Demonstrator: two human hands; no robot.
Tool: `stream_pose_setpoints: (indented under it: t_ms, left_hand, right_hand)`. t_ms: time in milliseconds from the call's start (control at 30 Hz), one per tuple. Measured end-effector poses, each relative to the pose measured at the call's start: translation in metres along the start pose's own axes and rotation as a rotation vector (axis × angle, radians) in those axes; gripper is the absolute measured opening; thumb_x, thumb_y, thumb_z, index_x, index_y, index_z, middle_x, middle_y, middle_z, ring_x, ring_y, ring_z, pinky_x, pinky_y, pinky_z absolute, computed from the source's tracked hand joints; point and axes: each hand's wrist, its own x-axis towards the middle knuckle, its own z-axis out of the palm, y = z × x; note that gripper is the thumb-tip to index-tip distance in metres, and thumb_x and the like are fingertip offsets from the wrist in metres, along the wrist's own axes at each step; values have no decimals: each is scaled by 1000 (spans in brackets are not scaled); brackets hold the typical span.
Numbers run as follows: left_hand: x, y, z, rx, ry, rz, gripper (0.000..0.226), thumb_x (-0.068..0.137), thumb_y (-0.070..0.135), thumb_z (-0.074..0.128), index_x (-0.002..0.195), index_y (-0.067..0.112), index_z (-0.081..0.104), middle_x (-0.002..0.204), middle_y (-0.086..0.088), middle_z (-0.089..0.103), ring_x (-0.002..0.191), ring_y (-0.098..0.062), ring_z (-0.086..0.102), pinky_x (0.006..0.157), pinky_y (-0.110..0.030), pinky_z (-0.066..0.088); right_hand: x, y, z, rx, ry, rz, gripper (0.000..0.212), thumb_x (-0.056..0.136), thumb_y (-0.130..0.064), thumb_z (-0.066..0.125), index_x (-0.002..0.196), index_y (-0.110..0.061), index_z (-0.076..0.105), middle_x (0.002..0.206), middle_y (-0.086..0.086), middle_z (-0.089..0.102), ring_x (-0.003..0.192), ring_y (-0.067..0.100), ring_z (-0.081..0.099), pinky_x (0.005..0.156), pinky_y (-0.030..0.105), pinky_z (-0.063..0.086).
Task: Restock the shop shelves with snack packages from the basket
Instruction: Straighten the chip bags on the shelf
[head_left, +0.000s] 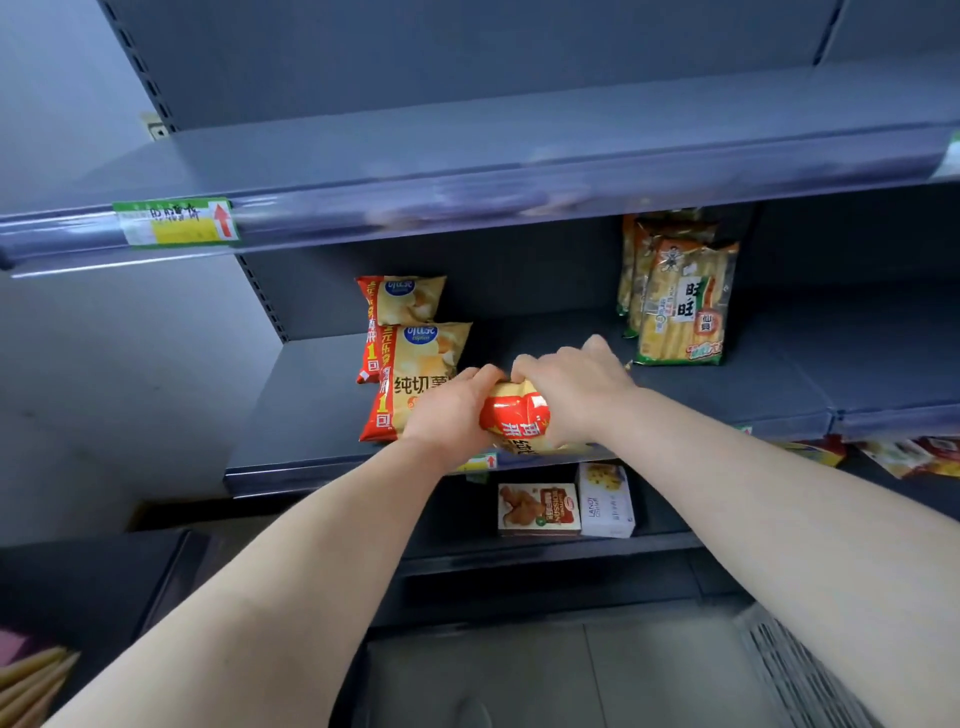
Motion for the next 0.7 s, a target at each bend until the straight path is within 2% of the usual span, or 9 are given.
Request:
stream_pose_setpoints:
  t_ms: [67,167,233,300,367,467,533,600,700]
  left_hand:
    - [0,-6,-2,-156,31,-152,59,75,31,81,123,27,47,109,7,62,97,-17,61,79,-35,51]
    - [-2,-24,1,-630,-34,-448,58,73,23,85,119,22,51,103,8,63,93,-15,61,80,-30,51]
    - [-5,-33,3,-964,-65,-576,56,73,20,86,120,19,54,108,2,69,101,-18,65,88,-34,53]
    - [-5,-38,1,-1074,-128,-588,48,77,20,83,118,21,58,109,2,71,102,-17,66,92,-34,49]
    - [-5,-40,-3,-1086,-273,-563,46,77,20,82,117,23,59,111,2,72,102,-16,66,94,-32,46]
    - [-1,-54,0,-1122,-347,-566,78,61,42,89,128,22,54,120,-1,69,112,-21,64,107,-43,42]
    - [7,-70,4,-1176,-46,-704,89,58,53,88,131,22,49,126,-1,62,117,-22,59,106,-46,43]
    - [18,-90,5,-892,203,-871,93,56,59,87,130,23,45,124,2,57,123,-23,52,105,-45,45]
    - [29,-115,15,-536,52,-904,99,55,50,92,133,17,39,123,-2,54,125,-26,47,107,-44,43]
  right_hand:
    - [0,-1,6,-34,227,-4,86,71,-45,79,142,-28,35,148,3,42,142,24,30,112,53,18]
    - [1,-5,20,212,450,203,121,65,-44,86,155,-21,9,163,11,1,151,27,-2,118,56,6]
    - [5,-8,27,593,313,445,140,59,-49,89,154,-21,-10,163,11,-8,151,29,-1,117,54,13]
    - [13,-9,36,1123,92,604,145,59,-46,90,152,-23,-19,163,10,-3,150,28,10,117,51,21]
    - [21,-9,51,1534,-59,641,132,61,-41,90,154,-25,-3,158,7,25,139,27,36,112,51,34]
    - [35,-10,71,1635,-31,701,82,64,-34,90,130,-23,43,127,1,61,110,21,61,95,49,51]
    - [42,-8,80,1596,48,762,73,67,-27,89,124,-22,44,120,0,61,108,21,61,92,48,52]
    - [47,-3,85,1530,98,805,77,68,-24,89,127,-21,40,121,0,58,111,23,59,94,50,52]
    - [55,4,90,1450,112,859,78,71,-22,87,130,-20,35,123,2,56,113,24,57,95,50,51]
